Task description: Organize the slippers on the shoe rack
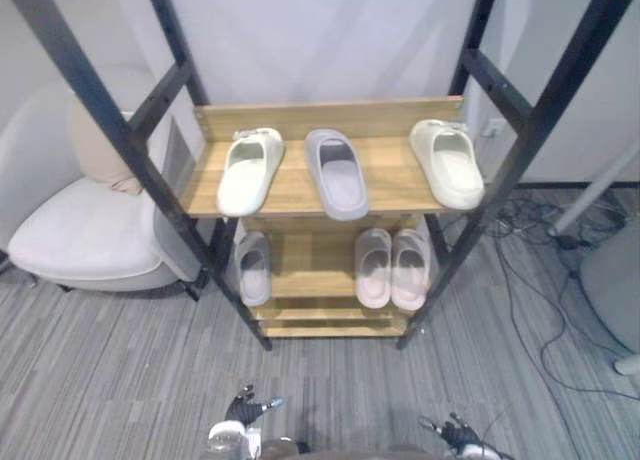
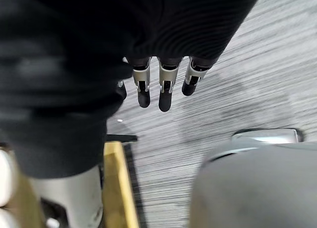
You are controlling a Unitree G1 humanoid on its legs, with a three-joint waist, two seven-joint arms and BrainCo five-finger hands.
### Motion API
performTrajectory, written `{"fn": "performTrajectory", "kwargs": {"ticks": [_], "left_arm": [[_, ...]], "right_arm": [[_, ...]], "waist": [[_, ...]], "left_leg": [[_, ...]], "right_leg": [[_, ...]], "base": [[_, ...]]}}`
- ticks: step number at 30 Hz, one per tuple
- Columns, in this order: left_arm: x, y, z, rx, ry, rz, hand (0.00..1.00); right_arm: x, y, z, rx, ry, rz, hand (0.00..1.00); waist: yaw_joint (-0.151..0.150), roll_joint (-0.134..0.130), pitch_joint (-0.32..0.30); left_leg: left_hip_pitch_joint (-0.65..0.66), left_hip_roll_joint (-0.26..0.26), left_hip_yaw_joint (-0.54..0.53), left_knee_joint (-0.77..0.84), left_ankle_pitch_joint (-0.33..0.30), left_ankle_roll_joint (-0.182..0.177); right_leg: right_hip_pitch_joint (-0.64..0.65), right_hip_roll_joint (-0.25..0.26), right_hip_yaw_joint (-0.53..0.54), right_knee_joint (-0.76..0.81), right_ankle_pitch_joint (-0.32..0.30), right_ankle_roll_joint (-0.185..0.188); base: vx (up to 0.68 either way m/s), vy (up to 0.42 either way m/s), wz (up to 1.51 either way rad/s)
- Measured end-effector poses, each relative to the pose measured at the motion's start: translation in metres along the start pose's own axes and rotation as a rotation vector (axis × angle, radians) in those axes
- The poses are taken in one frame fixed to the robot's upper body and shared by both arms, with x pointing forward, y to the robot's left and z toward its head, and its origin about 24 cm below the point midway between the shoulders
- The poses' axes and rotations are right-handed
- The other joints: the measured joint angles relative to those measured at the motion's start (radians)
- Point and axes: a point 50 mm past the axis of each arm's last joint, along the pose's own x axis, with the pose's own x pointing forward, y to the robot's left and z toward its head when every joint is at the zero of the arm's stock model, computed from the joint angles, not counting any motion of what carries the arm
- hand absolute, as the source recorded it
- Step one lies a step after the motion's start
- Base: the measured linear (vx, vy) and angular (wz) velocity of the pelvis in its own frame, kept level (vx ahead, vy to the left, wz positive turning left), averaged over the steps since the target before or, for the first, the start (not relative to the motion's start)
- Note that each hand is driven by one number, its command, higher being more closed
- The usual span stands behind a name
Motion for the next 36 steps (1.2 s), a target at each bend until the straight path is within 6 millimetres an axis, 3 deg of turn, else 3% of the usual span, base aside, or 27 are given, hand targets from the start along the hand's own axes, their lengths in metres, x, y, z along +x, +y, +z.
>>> {"fn": "performTrajectory", "kwargs": {"ticks": [3, 4, 6, 9, 14, 19, 23, 25, 28, 31, 36], "left_arm": [[0.0, 0.001, 0.0, 0.012, 0.007, -0.009, 0.0], [0.001, 0.003, 0.002, 0.014, 0.0, -0.004, 0.0], [0.001, -0.004, 0.001, 0.005, 0.006, -0.016, 0.0], [0.0, -0.01, 0.0, -0.005, 0.01, -0.029, 0.0], [0.001, -0.008, 0.001, -0.027, 0.005, -0.019, 0.0], [0.001, -0.004, 0.001, -0.017, 0.006, -0.01, 0.0], [0.001, 0.0, 0.001, -0.009, 0.007, 0.001, 0.0], [0.001, 0.0, 0.002, -0.007, 0.001, 0.004, 0.0], [0.001, 0.0, 0.003, -0.005, -0.005, 0.017, 0.0], [0.001, 0.001, 0.003, 0.008, -0.008, 0.017, 0.0], [0.001, 0.0, 0.003, 0.042, -0.008, 0.007, 0.0]], "right_arm": [[0.0, 0.002, 0.001, 0.003, -0.004, 0.005, 0.0], [0.0, 0.003, -0.001, 0.002, -0.001, 0.009, 0.0], [0.0, -0.002, 0.0, -0.011, 0.001, -0.002, 0.0], [0.0, -0.008, 0.0, -0.018, 0.002, -0.015, 0.0], [-0.001, -0.006, -0.006, -0.015, 0.023, -0.012, 0.0], [-0.001, 0.001, -0.002, -0.034, 0.002, 0.007, 0.0], [-0.008, 0.018, 0.03, -0.116, -0.196, 0.063, 0.0], [-0.027, 0.038, 0.06, -0.13, -0.391, 0.133, 0.0], [-0.057, 0.043, 0.093, -0.114, -0.619, 0.153, 0.0], [-0.081, 0.042, 0.111, -0.14, -0.77, 0.146, 0.0], [-0.105, 0.045, 0.12, -0.153, -0.883, 0.166, 0.0]], "waist": [[-0.012, -0.007, -0.003], [-0.011, -0.024, -0.006], [-0.015, 0.01, -0.002], [-0.019, 0.031, 0.001], [-0.019, 0.029, 0.001], [-0.014, 0.012, 0.003], [-0.012, 0.003, 0.004], [-0.013, -0.002, 0.007], [-0.013, -0.004, 0.01], [-0.014, -0.01, 0.013], [-0.021, -0.009, 0.012]], "left_leg": [[0.018, 0.019, -0.019, -0.005, 0.0, -0.001], [0.018, 0.013, -0.023, 0.001, -0.007, -0.017], [0.016, 0.039, -0.045, 0.015, -0.014, -0.027], [0.019, 0.067, -0.055, 0.015, -0.011, -0.031], [0.018, 0.09, -0.083, 0.014, -0.001, -0.048], [0.0, 0.073, -0.102, 0.016, 0.003, -0.052], [-0.033, 0.058, -0.102, 0.02, 0.004, -0.051], [-0.035, 0.056, -0.101, 0.024, 0.006, -0.047], [-0.034, 0.062, -0.102, 0.014, 0.006, -0.047], [-0.031, 0.073, -0.099, -0.009, 0.004, -0.05], [-0.032, 0.082, -0.078, -0.017, 0.002, -0.066]], "right_leg": [[-0.031, 0.004, -0.028, -0.157, 0.0, -0.02], [-0.025, 0.013, -0.017, -0.282, 0.103, -0.02], [0.004, 0.044, -0.02, -0.307, 0.108, -0.03], [0.041, 0.077, -0.032, -0.364, 0.119, -0.044], [0.134, 0.119, -0.062, -0.542, 0.199, -0.046], [0.168, 0.121, -0.067, -0.65, 0.266, -0.038], [0.168, 0.118, -0.054, -0.725, 0.327, -0.036], [0.168, 0.119, -0.044, -0.749, 0.352, -0.039], [0.167, 0.127, -0.039, -0.755, 0.362, -0.044], [0.156, 0.134, -0.026, -0.757, 0.374, -0.047], [0.14, 0.144, -0.004, -0.757, 0.379, -0.048]], "base": [[0.17, -0.106, 0.16], [0.19, -0.137, 0.17], [0.16, -0.114, 0.01], [0.13, -0.121, -0.03], [0.04, -0.051, 0.11], [-0.04, 0.029, 0.04], [-0.07, 0.036, -0.08], [-0.09, 0.004, -0.08], [-0.13, -0.021, -0.03], [-0.14, -0.037, -0.11], [-0.06, -0.014, -0.15]]}}
